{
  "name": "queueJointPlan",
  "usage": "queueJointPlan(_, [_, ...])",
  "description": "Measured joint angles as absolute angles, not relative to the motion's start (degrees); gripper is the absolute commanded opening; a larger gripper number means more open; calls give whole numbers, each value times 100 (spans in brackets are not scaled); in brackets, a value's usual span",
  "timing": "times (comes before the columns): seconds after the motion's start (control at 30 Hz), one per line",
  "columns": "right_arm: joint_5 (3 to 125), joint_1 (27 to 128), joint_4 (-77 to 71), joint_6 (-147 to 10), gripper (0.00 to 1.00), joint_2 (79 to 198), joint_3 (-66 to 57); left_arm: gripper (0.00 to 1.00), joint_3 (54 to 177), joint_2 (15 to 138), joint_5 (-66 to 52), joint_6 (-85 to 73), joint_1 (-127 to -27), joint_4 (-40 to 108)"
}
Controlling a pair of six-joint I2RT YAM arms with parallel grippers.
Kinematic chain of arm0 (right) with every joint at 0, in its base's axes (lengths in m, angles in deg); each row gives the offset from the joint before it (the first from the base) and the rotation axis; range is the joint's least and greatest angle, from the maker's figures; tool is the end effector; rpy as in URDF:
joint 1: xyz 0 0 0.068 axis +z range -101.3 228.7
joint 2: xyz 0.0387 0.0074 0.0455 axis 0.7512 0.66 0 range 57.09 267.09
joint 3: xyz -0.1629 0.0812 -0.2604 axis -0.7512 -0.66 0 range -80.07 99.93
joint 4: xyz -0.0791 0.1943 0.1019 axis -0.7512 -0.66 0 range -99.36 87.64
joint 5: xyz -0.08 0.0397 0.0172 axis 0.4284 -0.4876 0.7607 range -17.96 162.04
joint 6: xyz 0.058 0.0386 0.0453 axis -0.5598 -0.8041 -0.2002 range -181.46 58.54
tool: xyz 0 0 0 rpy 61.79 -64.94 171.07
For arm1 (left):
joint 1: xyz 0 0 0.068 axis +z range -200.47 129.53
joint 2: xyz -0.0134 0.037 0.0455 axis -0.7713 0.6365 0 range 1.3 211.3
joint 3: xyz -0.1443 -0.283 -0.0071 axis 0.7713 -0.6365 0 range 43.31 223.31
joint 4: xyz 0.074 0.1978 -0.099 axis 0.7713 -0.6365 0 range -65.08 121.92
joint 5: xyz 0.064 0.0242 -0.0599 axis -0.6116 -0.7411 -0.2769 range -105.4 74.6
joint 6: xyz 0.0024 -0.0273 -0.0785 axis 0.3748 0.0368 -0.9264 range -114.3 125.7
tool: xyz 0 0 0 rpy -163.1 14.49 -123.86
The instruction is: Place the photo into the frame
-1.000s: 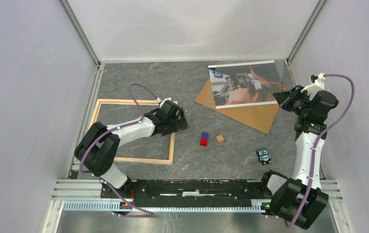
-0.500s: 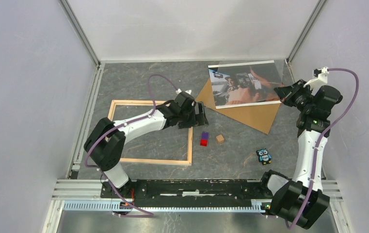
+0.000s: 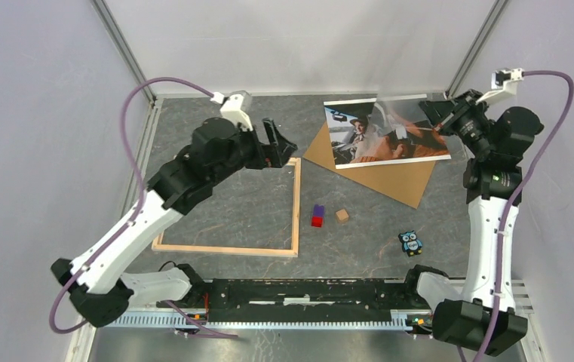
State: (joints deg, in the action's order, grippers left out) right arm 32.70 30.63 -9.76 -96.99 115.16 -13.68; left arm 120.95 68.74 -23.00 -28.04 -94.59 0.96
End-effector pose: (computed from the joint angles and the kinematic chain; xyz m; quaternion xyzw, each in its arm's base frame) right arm 0.1947 -0.0150 0.4694 0.0836 0.6977 0.3352 0.6276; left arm 0.1775 -0.1588 0.4453 0.0368 0.8211 -0.3138 0.4753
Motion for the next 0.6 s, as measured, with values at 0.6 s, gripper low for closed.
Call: queueJointPlan(0.6, [5336, 7682, 409, -11183, 0, 13349, -564, 100, 12544, 5434, -2444, -2585, -9459, -540])
